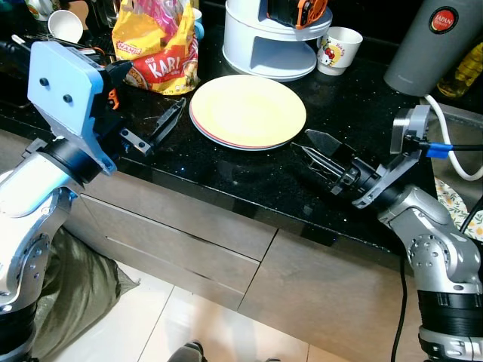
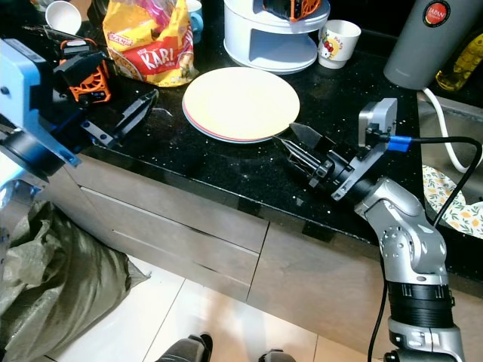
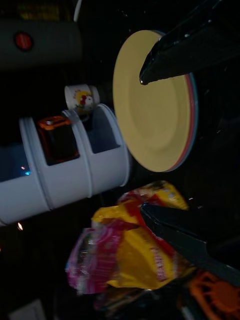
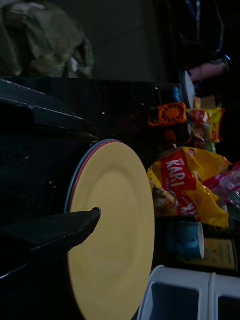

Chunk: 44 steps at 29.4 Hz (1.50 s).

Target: Kitchen organization

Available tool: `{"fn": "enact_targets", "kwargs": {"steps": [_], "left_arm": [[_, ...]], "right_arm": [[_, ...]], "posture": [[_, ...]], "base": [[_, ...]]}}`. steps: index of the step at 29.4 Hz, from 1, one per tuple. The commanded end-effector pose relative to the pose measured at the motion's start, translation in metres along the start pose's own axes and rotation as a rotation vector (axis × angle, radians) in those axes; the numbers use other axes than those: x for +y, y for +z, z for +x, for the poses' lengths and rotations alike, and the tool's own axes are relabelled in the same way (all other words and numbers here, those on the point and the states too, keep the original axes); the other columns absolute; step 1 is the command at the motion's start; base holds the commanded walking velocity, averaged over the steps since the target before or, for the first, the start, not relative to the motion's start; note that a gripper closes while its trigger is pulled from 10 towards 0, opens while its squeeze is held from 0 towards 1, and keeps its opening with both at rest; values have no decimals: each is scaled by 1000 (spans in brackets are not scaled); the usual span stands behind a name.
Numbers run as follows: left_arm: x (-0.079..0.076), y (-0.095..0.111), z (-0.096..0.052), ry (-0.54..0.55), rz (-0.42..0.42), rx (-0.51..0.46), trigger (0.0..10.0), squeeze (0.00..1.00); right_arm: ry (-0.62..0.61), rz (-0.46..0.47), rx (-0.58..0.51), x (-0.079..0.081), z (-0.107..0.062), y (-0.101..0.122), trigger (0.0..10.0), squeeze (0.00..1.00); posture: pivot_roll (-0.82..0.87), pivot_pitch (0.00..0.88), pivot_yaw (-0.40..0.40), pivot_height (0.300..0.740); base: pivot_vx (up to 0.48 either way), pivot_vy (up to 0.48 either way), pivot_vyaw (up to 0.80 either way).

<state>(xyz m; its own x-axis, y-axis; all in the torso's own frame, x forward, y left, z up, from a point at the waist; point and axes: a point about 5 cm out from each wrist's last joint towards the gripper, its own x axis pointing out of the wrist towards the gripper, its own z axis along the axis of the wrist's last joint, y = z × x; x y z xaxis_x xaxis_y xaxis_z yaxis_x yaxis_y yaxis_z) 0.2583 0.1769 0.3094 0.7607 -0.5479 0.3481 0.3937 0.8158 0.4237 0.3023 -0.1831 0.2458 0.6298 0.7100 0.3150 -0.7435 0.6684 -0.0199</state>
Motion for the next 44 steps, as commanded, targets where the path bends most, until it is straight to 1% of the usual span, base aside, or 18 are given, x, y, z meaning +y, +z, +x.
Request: {"fn": "enact_targets", "kwargs": {"steps": [1,4,6,7,11,15,16,17,18,24,26,29,32,34,38,42,43,44], "left_arm": [[-6,-1,2,-19,-16,-12,10000,0],[-6,2,3,-22,-39,-39,10000,0],[-7,3,2,-33,-35,-43,10000,0],[-8,5,1,-53,-29,-50,10000,0],[-6,11,-3,-87,-6,-62,10000,0],[-2,13,-6,-97,18,-59,10000,0],[5,12,-9,-99,50,-45,10000,0],[9,11,-11,-97,66,-33,10000,0],[9,11,-11,-97,66,-33,10000,0],[35,-10,-13,-55,169,84,10000,0],[37,-12,-13,-61,171,93,10000,0],[48,-26,-14,-70,192,141,10000,0],[56,-34,-11,-80,198,147,10000,0],[58,-36,-10,-87,202,145,10000,0],[65,-44,1,-114,199,129,10000,0],[67,-48,8,-145,200,124,10000,0],[66,-52,12,-167,203,127,10000,0],[66,-52,12,-167,203,127,10000,0]], "right_arm": [[0,-49,8,0,-1,4,10000,0],[17,-91,42,0,-2,6,10000,0],[38,-107,56,2,-3,8,10000,0],[79,-135,82,5,-5,11,10000,0],[141,-185,158,10,-9,14,10000,0],[131,-221,215,9,-9,12,10000,0],[95,-251,267,5,-7,9,10000,0],[78,-256,284,3,-6,7,10000,0],[78,-256,284,3,-6,7,10000,0],[0,-267,339,-3,-1,-4,10000,0],[1,-271,348,-3,-1,-5,10000,0],[3,-277,347,-1,-1,-5,10000,0],[-13,-282,334,-1,-2,-1,10000,0],[-14,-284,332,-1,-3,-1,10000,0],[-36,-290,332,0,-6,2,10000,0],[-62,-294,329,0,-10,4,10000,0],[-66,-295,299,2,-10,8,10000,0],[-66,-295,299,2,-10,8,10000,0]], "posture": [[136,101,-78,740],[134,101,-77,740],[134,103,-76,740],[135,105,-77,740],[137,106,-79,740],[138,107,-80,740],[136,107,-84,740],[136,107,-84,740],[136,107,-84,740],[137,102,-77,740],[137,102,-76,740],[133,103,-70,740],[118,108,-63,740],[116,109,-62,740],[88,121,-52,740],[74,132,-46,740],[62,144,-43,740],[62,144,-43,740]], "base": [[0,-461,0],[0,0,0],[0,0,0],[0,0,0],[0,0,0],[0,0,0],[0,0,0],[0,0,0],[0,0,0],[0,0,0],[0,0,0],[0,0,0],[0,0,0],[0,0,0],[0,0,0],[0,0,0],[0,0,0],[0,0,0]]}}
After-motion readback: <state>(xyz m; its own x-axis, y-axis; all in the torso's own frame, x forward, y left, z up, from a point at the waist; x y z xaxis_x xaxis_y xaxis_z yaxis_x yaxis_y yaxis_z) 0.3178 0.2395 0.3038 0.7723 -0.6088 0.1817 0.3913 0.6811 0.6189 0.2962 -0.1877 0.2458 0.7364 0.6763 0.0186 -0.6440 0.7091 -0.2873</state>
